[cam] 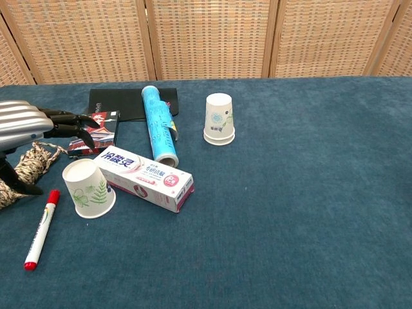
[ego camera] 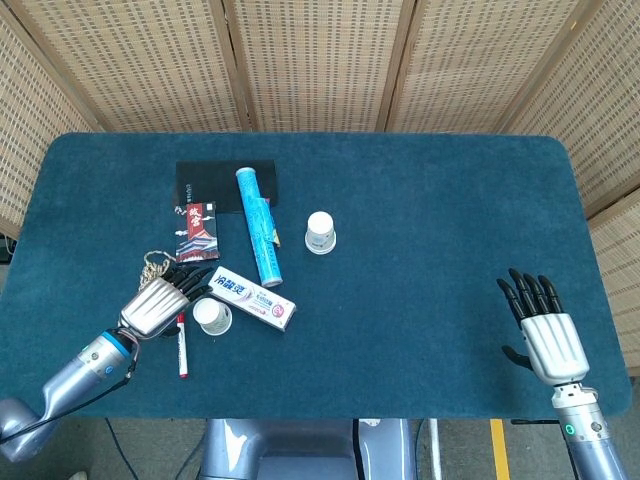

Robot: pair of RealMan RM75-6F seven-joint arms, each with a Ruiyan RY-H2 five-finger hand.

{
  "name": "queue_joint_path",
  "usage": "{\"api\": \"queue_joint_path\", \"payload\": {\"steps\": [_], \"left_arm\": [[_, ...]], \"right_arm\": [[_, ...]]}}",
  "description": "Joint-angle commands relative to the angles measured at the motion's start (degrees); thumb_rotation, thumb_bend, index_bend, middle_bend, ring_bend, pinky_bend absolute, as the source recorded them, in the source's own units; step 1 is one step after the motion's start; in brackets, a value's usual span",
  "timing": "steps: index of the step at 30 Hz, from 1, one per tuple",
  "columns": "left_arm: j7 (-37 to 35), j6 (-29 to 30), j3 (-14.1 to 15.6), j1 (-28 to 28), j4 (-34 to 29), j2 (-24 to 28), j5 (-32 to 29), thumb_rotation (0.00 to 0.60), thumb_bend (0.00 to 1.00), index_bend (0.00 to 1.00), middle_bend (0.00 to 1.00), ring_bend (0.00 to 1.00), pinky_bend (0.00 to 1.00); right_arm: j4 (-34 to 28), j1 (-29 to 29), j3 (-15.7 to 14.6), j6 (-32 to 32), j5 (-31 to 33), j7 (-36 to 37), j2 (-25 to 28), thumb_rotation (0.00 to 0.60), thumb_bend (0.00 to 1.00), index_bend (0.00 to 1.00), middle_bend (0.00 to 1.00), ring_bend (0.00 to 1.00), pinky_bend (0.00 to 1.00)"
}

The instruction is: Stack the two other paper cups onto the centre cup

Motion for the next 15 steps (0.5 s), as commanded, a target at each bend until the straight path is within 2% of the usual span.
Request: {"api": "queue_joint_path", "payload": {"steps": [1, 5, 9, 15], "left_arm": [[-0.67, -0.65, 0.2, -1.42, 2.34, -2.32, 0.13, 0.6, 0.05, 0.28, 0.14, 0.17, 0.27], [-2.86, 0.28, 0.44, -2.11, 4.41, -4.35, 0.44, 0.6, 0.06, 0.39, 0.22, 0.25, 0.33], [-5.57, 2.42, 0.81, -2.49, 7.34, -6.82, 1.23, 0.6, 0.14, 0.5, 0.32, 0.33, 0.37], [-7.71, 3.72, 1.43, -2.98, 9.58, -8.09, 1.5, 0.6, 0.18, 0.54, 0.35, 0.37, 0.37]], "right_arm": [[-0.02, -0.35, 0.5, -0.36, 0.0, -0.05, 0.04, 0.6, 0.0, 0.06, 0.0, 0.0, 0.0], [0.03, -0.68, 0.96, -0.88, -0.21, -0.1, 0.01, 0.6, 0.0, 0.05, 0.0, 0.0, 0.0], [0.14, -0.95, 1.43, -1.5, -0.42, -0.03, -0.04, 0.6, 0.0, 0.05, 0.0, 0.0, 0.0], [0.18, -1.31, 2.07, -1.97, -0.78, 0.15, 0.0, 0.6, 0.0, 0.05, 0.0, 0.0, 0.0]]}}
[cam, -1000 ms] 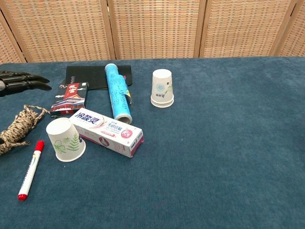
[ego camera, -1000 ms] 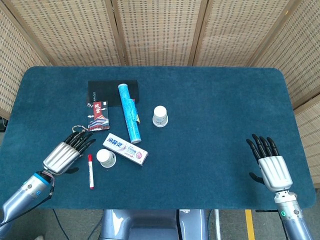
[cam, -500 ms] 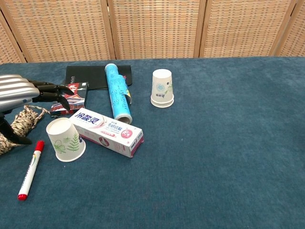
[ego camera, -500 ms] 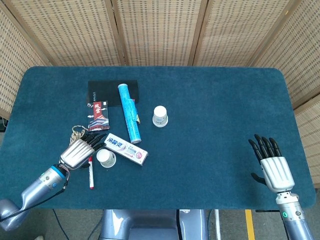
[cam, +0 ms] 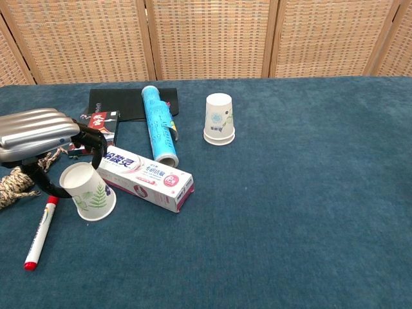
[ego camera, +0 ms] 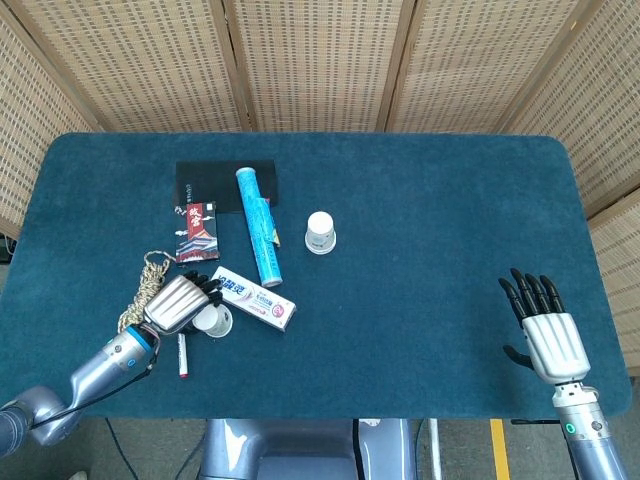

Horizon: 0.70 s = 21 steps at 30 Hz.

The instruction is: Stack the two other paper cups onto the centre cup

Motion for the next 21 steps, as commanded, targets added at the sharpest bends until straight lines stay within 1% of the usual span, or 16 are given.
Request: {"api": "queue_joint_path", "payload": {"steps": [1, 4, 5, 6, 8, 10, 13, 14, 15, 17, 19, 21], "left_arm": [[-0.51, 0.41, 0.23, -0.23, 0.27, -0.15, 0.04, 0.6, 0.18, 0.54, 0.35, 0.37, 0.37], [-1.35, 1.41, -0.08, -0.54, -0.52, 0.48, -0.25, 0.6, 0.17, 0.54, 0.35, 0.37, 0.37], [-1.93, 2.18, -0.76, -0.81, -1.63, 1.17, -0.51, 0.6, 0.17, 0.54, 0.35, 0.37, 0.37], [-2.37, 3.3, -2.29, -1.44, -3.59, 2.37, -0.81, 0.6, 0.17, 0.54, 0.35, 0.37, 0.37], [-1.74, 2.75, -4.15, -2.77, -8.05, 5.26, -1.88, 0.6, 0.16, 0.54, 0.35, 0.37, 0.37], [0.44, 2.45, -6.77, -4.23, -11.64, 7.43, -3.12, 0.6, 0.15, 0.54, 0.35, 0.37, 0.37], [4.02, 1.02, -9.95, -5.96, -15.58, 9.23, -5.85, 0.6, 0.14, 0.54, 0.35, 0.37, 0.37], [4.84, 0.04, -11.28, -6.78, -17.15, 9.73, -7.38, 0.6, 0.14, 0.54, 0.35, 0.37, 0.37], [6.34, -1.64, -13.59, -8.39, -18.88, 10.18, -9.85, 0.6, 0.14, 0.54, 0.35, 0.37, 0.37], [9.56, -5.97, -16.92, -11.36, -20.77, 10.16, -15.64, 0.6, 0.14, 0.54, 0.35, 0.37, 0.37], [12.55, -9.02, -19.18, -13.81, -20.92, 9.49, -20.63, 0.6, 0.14, 0.53, 0.35, 0.37, 0.37], [16.24, -11.74, -21.23, -16.74, -19.67, 7.91, -26.38, 0.6, 0.14, 0.53, 0.35, 0.37, 0.37]], "right_arm": [[0.0, -0.13, 0.18, -0.1, -0.13, 0.06, 0.03, 0.6, 0.0, 0.05, 0.0, 0.0, 0.0], [-0.08, -0.38, 0.45, -0.32, -0.41, 0.19, 0.15, 0.6, 0.0, 0.05, 0.0, 0.0, 0.0], [-0.23, -0.46, 0.57, -0.37, -0.57, 0.25, 0.21, 0.6, 0.0, 0.05, 0.0, 0.0, 0.0], [-0.4, -0.58, 0.63, -0.28, -0.73, 0.35, 0.33, 0.6, 0.0, 0.05, 0.0, 0.0, 0.0], [-0.75, -0.78, 0.81, -0.24, -0.99, 0.5, 0.59, 0.6, 0.0, 0.05, 0.0, 0.0, 0.0], [-0.98, -0.94, 1.02, -0.19, -1.16, 0.58, 0.77, 0.6, 0.0, 0.05, 0.0, 0.0, 0.0], [-1.19, -1.11, 1.21, -0.25, -1.4, 0.73, 0.98, 0.6, 0.0, 0.05, 0.0, 0.0, 0.0], [-1.27, -1.18, 1.27, -0.29, -1.48, 0.8, 1.07, 0.6, 0.0, 0.05, 0.0, 0.0, 0.0], [-1.37, -1.29, 1.45, -0.33, -1.36, 0.91, 1.2, 0.6, 0.0, 0.05, 0.0, 0.0, 0.0], [-1.53, -1.42, 1.82, -0.54, -1.03, 1.15, 1.47, 0.6, 0.0, 0.05, 0.0, 0.0, 0.0], [-1.56, -1.51, 2.2, -0.72, -0.65, 1.47, 1.67, 0.6, 0.0, 0.05, 0.0, 0.0, 0.0], [-1.49, -1.59, 2.59, -1.02, -0.22, 1.83, 1.85, 0.6, 0.0, 0.05, 0.0, 0.0, 0.0]]}}
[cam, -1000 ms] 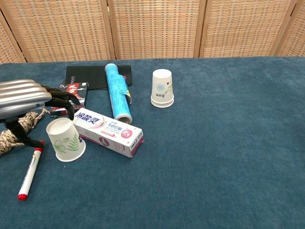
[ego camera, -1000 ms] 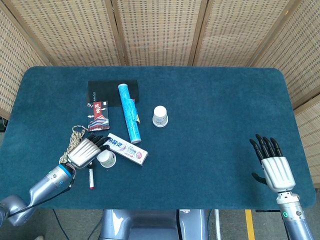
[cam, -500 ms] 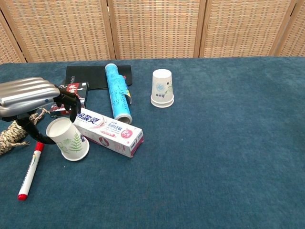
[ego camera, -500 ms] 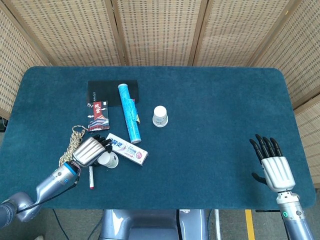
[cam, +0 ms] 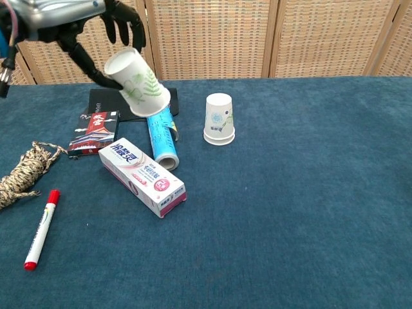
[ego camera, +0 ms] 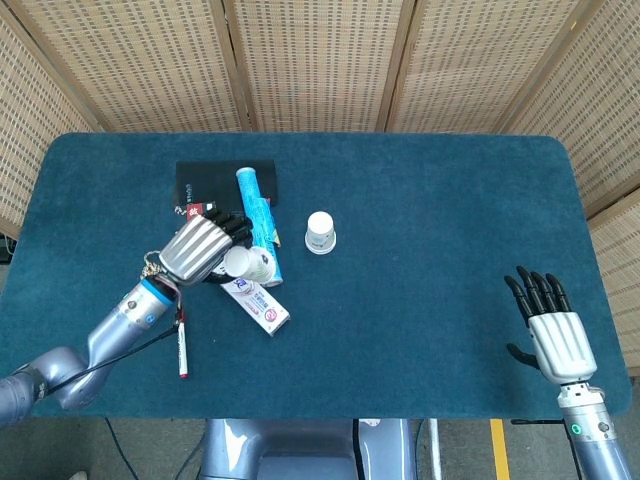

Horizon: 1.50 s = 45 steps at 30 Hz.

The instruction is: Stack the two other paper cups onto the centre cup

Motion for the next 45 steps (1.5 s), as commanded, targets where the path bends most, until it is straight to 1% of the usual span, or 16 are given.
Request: {"api": "queue_joint_path", "payload": {"steps": [1, 2, 5, 7, 12, 15, 18, 26, 31, 34, 35, 37, 39, 41, 42, 45], "left_arm": [[9.62, -8.07, -6.81, -8.23, 0.24, -2.34, -14.2, 0.6, 0.14, 0.53, 0.35, 0.37, 0.37], [10.6, -8.43, -7.12, -8.98, 0.87, -2.96, -15.63, 0.6, 0.15, 0.53, 0.35, 0.37, 0.37], [14.02, -10.43, -8.58, -13.19, 5.0, -6.97, -22.96, 0.6, 0.17, 0.53, 0.35, 0.37, 0.37], [15.24, -11.28, -8.91, -15.12, 7.02, -8.75, -25.97, 0.6, 0.17, 0.53, 0.35, 0.37, 0.37], [20.05, -12.94, -8.76, -20.86, 14.31, -13.68, -33.04, 0.6, 0.17, 0.53, 0.35, 0.37, 0.37], [20.79, -13.99, -8.97, -23.43, 17.71, -16.17, -37.47, 0.6, 0.17, 0.52, 0.35, 0.37, 0.37], [21.62, -15.21, -8.56, -25.61, 21.31, -18.28, -40.82, 0.6, 0.17, 0.52, 0.35, 0.37, 0.37], [21.82, -16.58, -7.31, -28.49, 26.49, -20.78, -45.32, 0.6, 0.15, 0.52, 0.34, 0.37, 0.36], [21.12, -16.97, -6.75, -29.4, 28.65, -21.72, -46.13, 0.6, 0.15, 0.51, 0.34, 0.37, 0.36], [20.94, -16.91, -6.41, -29.76, 29.57, -22.1, -46.2, 0.6, 0.14, 0.5, 0.32, 0.35, 0.35], [20.79, -16.98, -6.38, -29.83, 29.74, -22.17, -46.32, 0.6, 0.12, 0.48, 0.3, 0.33, 0.34], [20.36, -17.28, -6.34, -29.96, 30.03, -22.28, -46.68, 0.6, 0.06, 0.38, 0.21, 0.23, 0.28], [20.17, -18.04, -6.06, -30.08, 30.16, -22.15, -47.2, 0.6, 0.0, 0.17, 0.06, 0.06, 0.17], [19.64, -19.37, -5.95, -30.17, 29.67, -21.61, -48.18, 0.6, 0.0, 0.04, 0.0, 0.0, 0.09], [19.37, -19.65, -5.97, -30.18, 29.41, -21.38, -48.33, 0.6, 0.0, 0.01, 0.0, 0.0, 0.06], [17.73, -19.58, -6.41, -29.89, 27.86, -20.36, -47.68, 0.6, 0.0, 0.0, 0.0, 0.0, 0.03]], "right_arm": [[0.15, -0.09, 0.49, -0.49, 0.56, 0.46, 0.21, 0.6, 0.0, 0.05, 0.0, 0.0, 0.0], [0.21, -0.1, 0.58, -0.59, 0.65, 0.54, 0.21, 0.6, 0.0, 0.05, 0.0, 0.0, 0.0], [0.67, -0.08, 1.04, -1.3, 1.32, 0.8, 0.14, 0.6, 0.0, 0.05, 0.0, 0.0, 0.0], [0.86, -0.06, 1.25, -1.66, 1.65, 0.89, 0.12, 0.6, 0.0, 0.05, 0.0, 0.0, 0.0], [1.45, 0.04, 1.84, -2.86, 2.67, 1.35, 0.02, 0.6, 0.0, 0.05, 0.0, 0.0, 0.0], [1.73, 0.09, 2.23, -3.45, 3.21, 1.62, 0.01, 0.6, 0.0, 0.05, 0.0, 0.0, 0.0], [2.11, 0.19, 2.56, -4.22, 3.89, 1.97, -0.01, 0.6, 0.0, 0.05, 0.0, 0.0, 0.0], [2.6, 0.25, 3.12, -5.23, 4.56, 2.56, 0.06, 0.6, 0.0, 0.05, 0.0, 0.0, 0.0], [2.74, 0.2, 3.33, -5.4, 4.62, 2.66, 0.05, 0.6, 0.0, 0.05, 0.0, 0.0, 0.0], [2.75, 0.17, 3.4, -5.48, 4.62, 2.71, 0.04, 0.6, 0.0, 0.05, 0.0, 0.0, 0.0], [2.76, 0.16, 3.41, -5.5, 4.61, 2.71, 0.03, 0.6, 0.0, 0.05, 0.0, 0.0, 0.0], [2.76, 0.15, 3.46, -5.56, 4.62, 2.75, 0.03, 0.6, 0.0, 0.05, 0.0, 0.0, 0.0], [2.75, 0.11, 3.54, -5.57, 4.66, 2.77, 0.06, 0.6, 0.0, 0.05, 0.0, 0.0, 0.0], [2.72, 0.05, 3.6, -5.54, 4.63, 2.81, 0.1, 0.6, 0.0, 0.05, 0.0, 0.0, 0.0], [2.71, 0.03, 3.61, -5.52, 4.59, 2.82, 0.11, 0.6, 0.0, 0.05, 0.0, 0.0, 0.0], [2.69, -0.02, 3.61, -5.54, 4.49, 2.82, 0.13, 0.6, 0.0, 0.05, 0.0, 0.0, 0.0]]}}
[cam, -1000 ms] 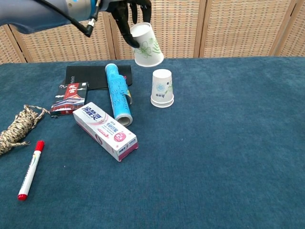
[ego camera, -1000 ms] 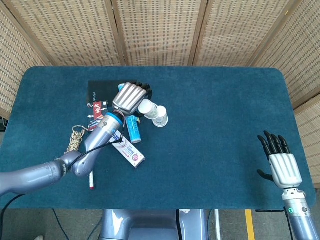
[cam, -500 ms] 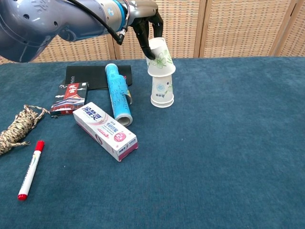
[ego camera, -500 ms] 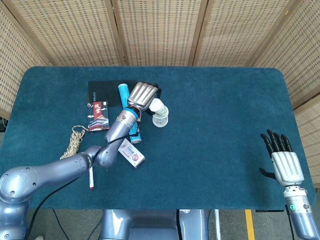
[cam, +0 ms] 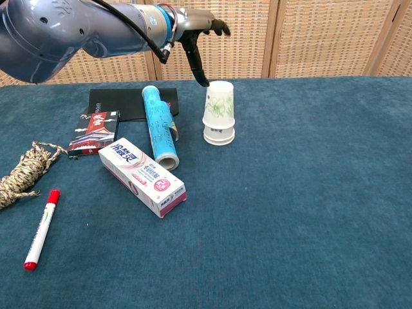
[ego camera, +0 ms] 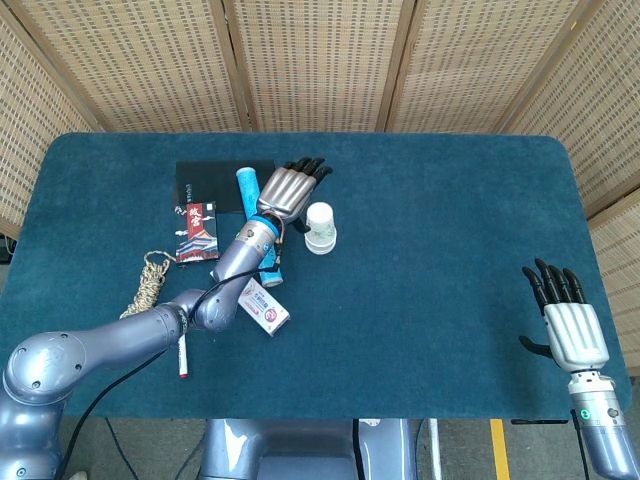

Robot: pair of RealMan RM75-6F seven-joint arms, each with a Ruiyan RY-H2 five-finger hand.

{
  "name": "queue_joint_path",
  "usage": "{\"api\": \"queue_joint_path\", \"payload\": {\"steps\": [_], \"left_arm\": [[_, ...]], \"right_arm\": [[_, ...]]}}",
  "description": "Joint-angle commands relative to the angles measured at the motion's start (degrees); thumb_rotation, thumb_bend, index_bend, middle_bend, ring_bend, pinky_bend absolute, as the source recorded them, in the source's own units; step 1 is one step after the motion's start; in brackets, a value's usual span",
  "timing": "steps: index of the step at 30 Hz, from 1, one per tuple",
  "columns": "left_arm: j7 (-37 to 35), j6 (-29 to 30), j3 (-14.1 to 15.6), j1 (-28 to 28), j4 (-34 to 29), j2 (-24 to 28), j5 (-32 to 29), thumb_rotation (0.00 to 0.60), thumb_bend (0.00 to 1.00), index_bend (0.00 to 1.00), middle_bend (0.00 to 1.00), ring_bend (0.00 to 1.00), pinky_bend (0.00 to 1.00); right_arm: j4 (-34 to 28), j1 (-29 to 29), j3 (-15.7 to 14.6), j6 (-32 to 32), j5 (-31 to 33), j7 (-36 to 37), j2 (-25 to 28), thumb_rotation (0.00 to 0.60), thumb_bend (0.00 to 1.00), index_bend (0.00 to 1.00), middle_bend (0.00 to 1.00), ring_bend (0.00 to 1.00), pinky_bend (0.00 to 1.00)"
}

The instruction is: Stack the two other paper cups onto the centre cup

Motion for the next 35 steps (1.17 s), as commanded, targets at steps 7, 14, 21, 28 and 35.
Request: {"api": "queue_joint_path", "payload": {"steps": [7, 14, 21, 28, 35], "left_arm": [[-5.26, 4.97, -0.16, 3.84, -7.44, 5.55, 6.55, 0.6, 0.0, 0.0, 0.0, 0.0, 0.0], [-9.44, 19.47, 5.48, 19.6, -25.84, 20.05, 12.74, 0.6, 0.0, 0.0, 0.0, 0.0, 0.0], [-15.28, 29.1, 10.06, 30.54, -32.32, 26.03, 19.24, 0.6, 0.0, 0.0, 0.0, 0.0, 0.0], [-25.26, 41.47, 19.32, 45.67, -33.42, 27.96, 30.35, 0.6, 0.0, 0.0, 0.0, 0.0, 0.0], [-27.02, 45.72, 22.38, 51.63, -32.34, 27.51, 34.22, 0.6, 0.0, 0.0, 0.0, 0.0, 0.0]], "right_arm": [[-0.27, -0.17, -0.04, 0.2, -0.52, -0.07, 0.09, 0.6, 0.0, 0.05, 0.0, 0.0, 0.0], [-1.1, -0.45, -0.45, 0.47, -1.53, -0.04, 0.45, 0.6, 0.0, 0.05, 0.0, 0.0, 0.0], [-1.57, -0.66, -0.51, 0.88, -2.15, -0.11, 0.64, 0.6, 0.0, 0.05, 0.0, 0.0, 0.0], [-1.75, -0.84, -0.21, 1.09, -2.05, 0.14, 0.99, 0.6, 0.0, 0.05, 0.0, 0.0, 0.0], [-2.06, -1.19, -0.26, 1.76, -2.64, 0.51, 1.45, 0.6, 0.0, 0.05, 0.0, 0.0, 0.0]]}}
